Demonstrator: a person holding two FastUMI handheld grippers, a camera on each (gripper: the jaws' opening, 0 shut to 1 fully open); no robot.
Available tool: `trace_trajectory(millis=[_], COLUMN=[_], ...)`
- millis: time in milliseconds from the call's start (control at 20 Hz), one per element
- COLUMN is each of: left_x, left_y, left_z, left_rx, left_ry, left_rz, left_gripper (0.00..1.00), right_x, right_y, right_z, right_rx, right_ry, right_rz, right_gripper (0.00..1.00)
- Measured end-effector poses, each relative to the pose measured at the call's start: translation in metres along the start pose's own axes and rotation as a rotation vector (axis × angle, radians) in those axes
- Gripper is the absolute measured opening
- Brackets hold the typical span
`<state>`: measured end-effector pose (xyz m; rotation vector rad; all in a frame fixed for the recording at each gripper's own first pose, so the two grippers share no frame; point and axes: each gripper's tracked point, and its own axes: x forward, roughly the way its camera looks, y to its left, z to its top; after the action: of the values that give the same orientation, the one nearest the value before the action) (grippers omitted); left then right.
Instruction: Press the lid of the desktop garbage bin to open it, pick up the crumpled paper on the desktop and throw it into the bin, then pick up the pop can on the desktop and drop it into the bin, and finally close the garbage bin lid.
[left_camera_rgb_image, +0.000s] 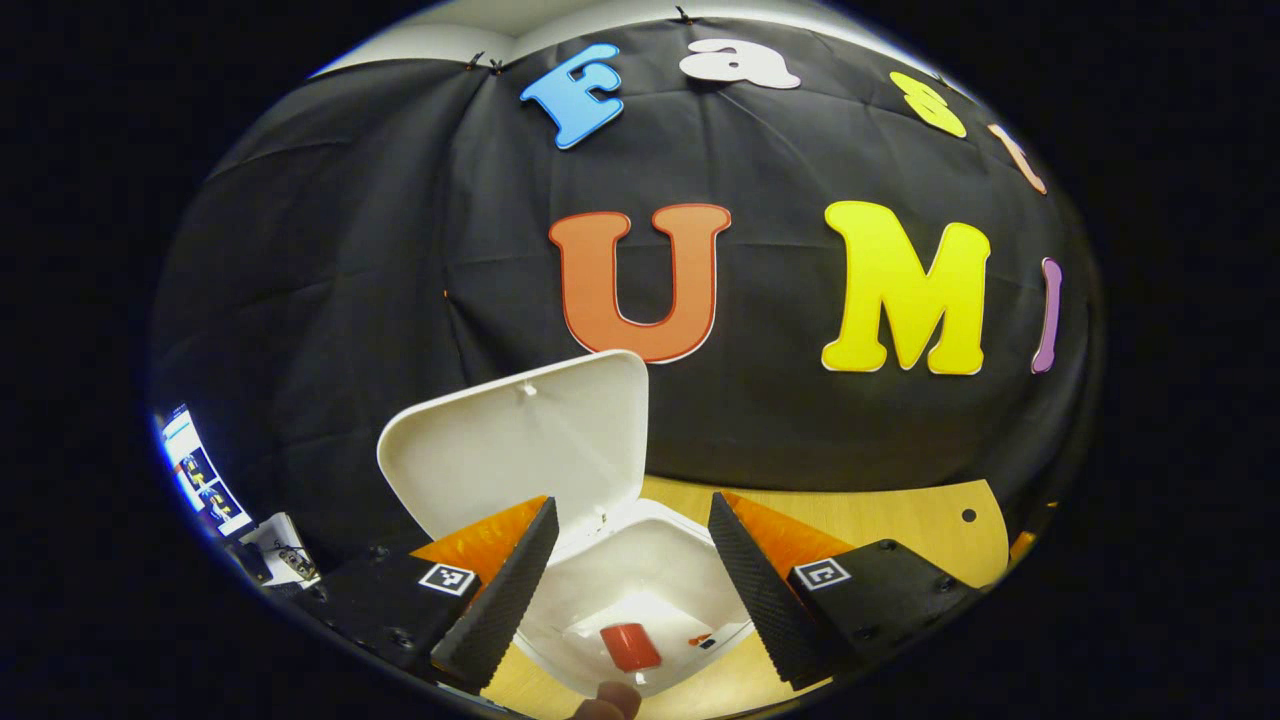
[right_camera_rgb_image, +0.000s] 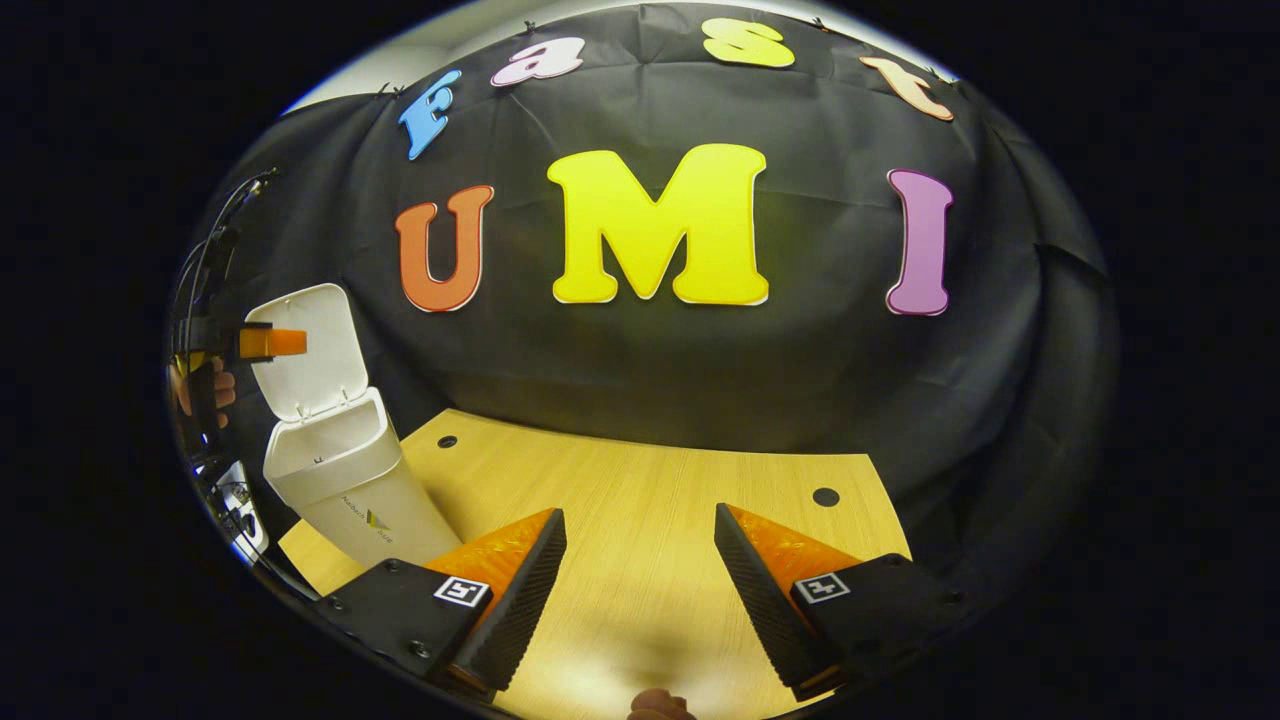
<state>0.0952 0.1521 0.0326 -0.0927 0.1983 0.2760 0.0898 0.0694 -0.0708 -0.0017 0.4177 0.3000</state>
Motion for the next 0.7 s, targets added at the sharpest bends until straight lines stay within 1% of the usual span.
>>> trace_trajectory(millis=[150, 200, 350, 500, 700], left_x=[-0.002, -0.001, 0.012, 0.03, 0.053], left_y=[0.004, 0.009, 0.029, 0.061, 0.083], left_z=[0.036, 0.048, 0.076, 0.093, 0.094], left_rx=[-0.028, -0.037, -0.085, -0.119, -0.182], left_ry=[-0.054, -0.071, -0.098, -0.114, -0.078], left_rz=[0.015, 0.032, 0.084, 0.156, 0.196], left_gripper=[0.99, 0.99, 0.99, 0.98, 0.99], right_x=[-0.001, -0.002, -0.003, -0.004, -0.003], right_y=[-0.001, -0.002, -0.003, -0.005, -0.014], right_z=[-0.006, -0.009, -0.017, -0.024, -0.028], right_rx=[-0.006, -0.01, -0.002, 0.002, 0.001], right_ry=[0.01, 0.016, 0.026, 0.04, 0.041], right_rz=[0.003, 0.002, -0.002, -0.006, -0.031], right_gripper=[0.94, 0.93, 0.95, 0.95, 0.95])
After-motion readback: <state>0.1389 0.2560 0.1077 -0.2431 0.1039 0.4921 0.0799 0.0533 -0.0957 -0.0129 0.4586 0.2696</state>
